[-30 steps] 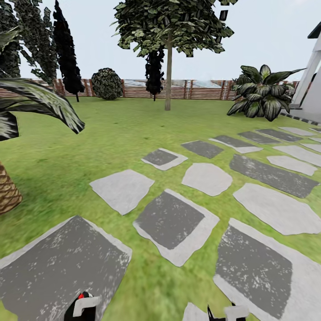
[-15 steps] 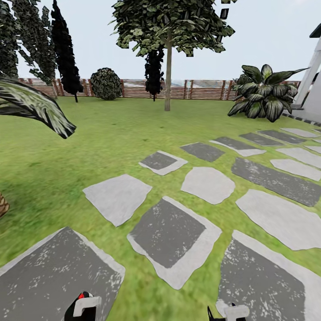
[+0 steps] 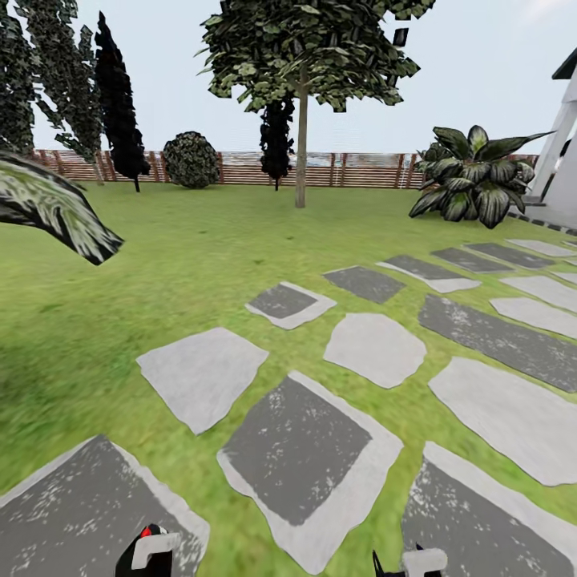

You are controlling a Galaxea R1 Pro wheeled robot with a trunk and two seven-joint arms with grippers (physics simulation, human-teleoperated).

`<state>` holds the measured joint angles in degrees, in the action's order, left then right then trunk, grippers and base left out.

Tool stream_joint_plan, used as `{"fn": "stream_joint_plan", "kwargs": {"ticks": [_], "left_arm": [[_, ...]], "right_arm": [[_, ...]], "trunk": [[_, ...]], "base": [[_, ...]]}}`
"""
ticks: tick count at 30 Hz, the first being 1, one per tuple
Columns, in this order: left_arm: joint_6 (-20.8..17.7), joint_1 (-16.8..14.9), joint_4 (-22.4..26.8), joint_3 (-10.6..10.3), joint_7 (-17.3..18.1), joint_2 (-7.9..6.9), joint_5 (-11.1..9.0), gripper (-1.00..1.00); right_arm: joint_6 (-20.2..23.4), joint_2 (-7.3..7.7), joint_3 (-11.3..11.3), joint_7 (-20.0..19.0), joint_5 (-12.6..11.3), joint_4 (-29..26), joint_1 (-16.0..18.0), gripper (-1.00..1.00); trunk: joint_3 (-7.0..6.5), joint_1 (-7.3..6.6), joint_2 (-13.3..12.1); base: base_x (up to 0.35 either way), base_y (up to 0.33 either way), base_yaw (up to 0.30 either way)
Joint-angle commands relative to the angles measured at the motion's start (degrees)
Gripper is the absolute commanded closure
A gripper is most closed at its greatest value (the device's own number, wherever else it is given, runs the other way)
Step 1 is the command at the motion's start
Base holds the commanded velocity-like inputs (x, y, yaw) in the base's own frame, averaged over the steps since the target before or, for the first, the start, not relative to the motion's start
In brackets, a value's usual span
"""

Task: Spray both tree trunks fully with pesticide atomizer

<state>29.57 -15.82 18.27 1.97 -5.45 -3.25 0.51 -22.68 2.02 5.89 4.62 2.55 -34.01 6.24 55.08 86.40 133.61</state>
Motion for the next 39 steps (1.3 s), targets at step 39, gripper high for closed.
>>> {"fn": "stream_joint_plan", "kwargs": {"ticks": [39], "left_arm": [[0.0, 0.0, -0.1, 0.0, 0.0, 0.08, 0.3, 1.00]], "right_arm": [[0.0, 0.00, 0.0, 0.0, 0.0, -0.1, 0.0, -1.00]], "trunk": [[0.00, 0.00, 0.0]], "base": [[0.339, -0.072, 0.000]]}}
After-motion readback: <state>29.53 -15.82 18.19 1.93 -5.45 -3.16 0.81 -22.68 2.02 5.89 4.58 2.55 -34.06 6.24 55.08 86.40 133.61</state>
